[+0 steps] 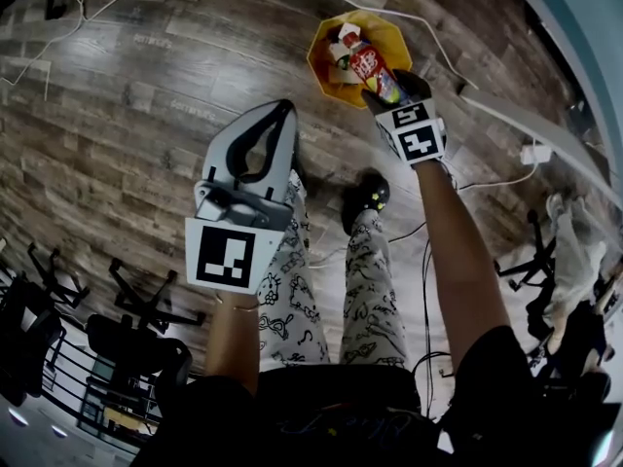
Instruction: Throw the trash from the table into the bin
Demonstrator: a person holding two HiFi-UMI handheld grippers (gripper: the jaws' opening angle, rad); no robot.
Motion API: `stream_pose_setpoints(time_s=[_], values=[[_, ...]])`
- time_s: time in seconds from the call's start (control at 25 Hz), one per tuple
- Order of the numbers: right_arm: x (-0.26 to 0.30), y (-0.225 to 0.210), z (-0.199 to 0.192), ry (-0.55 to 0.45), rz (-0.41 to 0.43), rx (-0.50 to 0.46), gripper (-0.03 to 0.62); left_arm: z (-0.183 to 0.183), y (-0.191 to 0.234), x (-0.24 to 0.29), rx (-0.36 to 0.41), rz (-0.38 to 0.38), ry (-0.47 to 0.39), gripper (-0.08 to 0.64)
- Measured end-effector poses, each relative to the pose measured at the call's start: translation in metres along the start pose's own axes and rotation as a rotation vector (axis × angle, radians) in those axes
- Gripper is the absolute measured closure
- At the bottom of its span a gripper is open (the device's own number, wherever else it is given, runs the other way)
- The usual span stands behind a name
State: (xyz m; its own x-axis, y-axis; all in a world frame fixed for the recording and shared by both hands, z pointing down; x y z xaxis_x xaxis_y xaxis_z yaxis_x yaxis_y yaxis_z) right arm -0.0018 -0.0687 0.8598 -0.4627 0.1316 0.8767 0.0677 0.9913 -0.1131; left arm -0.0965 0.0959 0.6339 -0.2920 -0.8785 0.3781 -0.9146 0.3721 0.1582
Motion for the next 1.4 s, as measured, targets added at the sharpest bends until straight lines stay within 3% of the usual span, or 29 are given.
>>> stream_pose_setpoints(time_s=[0.4, 0.76, 0.8, 0.84, 1.0, 1.4], values=[[-0.004, -0.004, 0.012, -0.025, -0.005, -0.041, 0.305, 0.004, -0.005, 0.006, 0.008, -0.014, -0.007, 0.552], [-0.019, -0.009, 0.011, -0.074, -0.004, 0.005, 0.31, 0.007, -0.017, 0.009, 0.024, -0.029, -0.002, 0.552], [-0.021, -0.009, 0.011, -0.078, -0.01, 0.004, 0.407, 0.008, -0.018, 0.009, 0.023, -0.029, -0.004, 0.552], [-0.024, -0.01, 0.01, -0.085, -0.018, 0.006, 0.456, 0.01, -0.019, 0.009, 0.023, -0.029, -0.007, 0.552], [-0.032, -0.009, 0.009, -0.108, -0.03, 0.002, 0.586, 0.014, -0.024, 0.011, 0.034, -0.036, -0.011, 0.552], [-0.075, -0.013, 0.026, -0.25, -0.09, 0.126, 0.586, 0.031, -0.033, 0.008, 0.027, -0.038, -0.03, 0.552]])
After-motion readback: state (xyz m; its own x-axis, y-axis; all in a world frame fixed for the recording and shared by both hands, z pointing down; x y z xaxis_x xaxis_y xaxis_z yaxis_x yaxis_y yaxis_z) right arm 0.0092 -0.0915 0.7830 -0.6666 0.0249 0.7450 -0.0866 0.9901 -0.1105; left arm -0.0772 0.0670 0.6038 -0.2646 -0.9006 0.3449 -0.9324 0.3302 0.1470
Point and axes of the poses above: the fingertips, and each gripper's own axes: x forward along the fingers, y to its left, z out of its top, the point moved 4 cm from there along -x, backward along the fingers, and after that the axes turned 2 degrees about z, right-handed, at the moved point
